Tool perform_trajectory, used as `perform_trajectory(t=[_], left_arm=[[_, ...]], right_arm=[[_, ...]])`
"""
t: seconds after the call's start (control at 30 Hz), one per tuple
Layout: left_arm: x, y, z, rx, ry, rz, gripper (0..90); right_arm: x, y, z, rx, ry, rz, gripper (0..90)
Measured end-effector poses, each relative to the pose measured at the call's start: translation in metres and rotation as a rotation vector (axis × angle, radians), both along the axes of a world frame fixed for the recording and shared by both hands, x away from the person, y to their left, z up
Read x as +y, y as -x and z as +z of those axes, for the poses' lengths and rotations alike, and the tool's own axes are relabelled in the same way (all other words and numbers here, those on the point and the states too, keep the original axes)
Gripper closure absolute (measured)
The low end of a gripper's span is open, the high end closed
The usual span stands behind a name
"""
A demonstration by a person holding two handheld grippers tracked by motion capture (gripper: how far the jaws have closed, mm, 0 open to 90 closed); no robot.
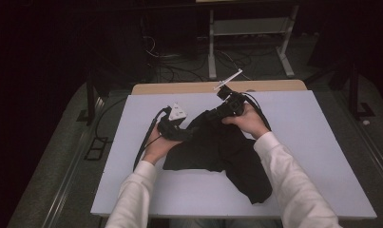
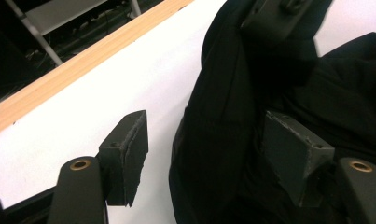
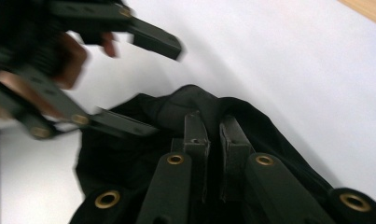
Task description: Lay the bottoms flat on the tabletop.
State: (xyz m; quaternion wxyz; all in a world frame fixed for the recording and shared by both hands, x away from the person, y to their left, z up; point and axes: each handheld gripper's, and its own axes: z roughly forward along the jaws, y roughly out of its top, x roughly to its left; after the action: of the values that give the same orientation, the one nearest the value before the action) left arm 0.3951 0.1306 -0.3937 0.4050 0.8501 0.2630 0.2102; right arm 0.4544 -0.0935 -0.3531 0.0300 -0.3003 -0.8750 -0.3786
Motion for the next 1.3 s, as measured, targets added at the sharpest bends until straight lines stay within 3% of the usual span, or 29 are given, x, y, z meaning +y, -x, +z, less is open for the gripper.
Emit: perform_trajectory(t=[0.13,0.23,0.27,0.3,0.37,0.4,0.43,0.5,0.67,0.73,0.83,1.0,1.1,1.3], left_arm=[[-0.01,-0.011,-0.002,0.026,-0.029,-0.023,49.9],[-0.014,-0.017,-0.003,0.012,-0.044,-0.017,74.1],[-0.014,-0.018,-0.003,0.009,-0.037,-0.012,79.7],[-0.013,-0.019,-0.002,0.008,-0.023,-0.003,82.4],[-0.009,-0.023,-0.003,0.033,0.012,0.009,83.8],[-0.009,-0.023,-0.003,0.033,0.012,0.009,84.0],[-0.002,-0.026,-0.004,0.059,0.036,0.018,84.0],[0.01,-0.031,-0.006,0.103,0.082,0.059,84.1],[0.035,-0.039,-0.012,0.178,0.178,0.137,84.2],[0.039,-0.04,-0.014,0.186,0.188,0.149,84.2],[0.051,-0.042,-0.022,0.228,0.204,0.195,84.1],[0.06,-0.044,-0.035,0.271,0.215,0.222,84.1],[0.062,-0.045,-0.041,0.293,0.208,0.227,84.0],[0.064,-0.046,-0.046,0.312,0.201,0.235,83.9]], right_arm=[[0.001,-0.001,0.006,0.026,-0.056,0.027,83.0],[0.001,-0.001,0.008,0.037,-0.099,0.032,82.4],[0.0,-0.001,0.007,0.043,-0.109,0.027,79.9],[-0.001,-0.001,0.007,0.036,-0.11,0.018,71.7],[-0.006,0.004,0.007,-0.018,-0.096,-0.039,57.6],[-0.006,0.004,0.007,-0.018,-0.096,-0.039,57.6],[-0.01,0.007,0.007,-0.035,-0.107,-0.061,56.1],[-0.027,0.021,0.003,-0.026,-0.169,-0.082,50.4],[-0.044,0.048,-0.018,-0.011,-0.143,-0.071,45.7],[-0.05,0.06,-0.031,0.004,-0.128,-0.062,44.3],[-0.054,0.073,-0.047,0.022,-0.086,-0.041,44.1],[-0.059,0.083,-0.068,0.029,-0.018,-0.039,51.6],[-0.057,0.084,-0.074,0.015,0.0,-0.042,54.2],[-0.042,0.083,-0.084,-0.047,0.053,0.009,55.4]])
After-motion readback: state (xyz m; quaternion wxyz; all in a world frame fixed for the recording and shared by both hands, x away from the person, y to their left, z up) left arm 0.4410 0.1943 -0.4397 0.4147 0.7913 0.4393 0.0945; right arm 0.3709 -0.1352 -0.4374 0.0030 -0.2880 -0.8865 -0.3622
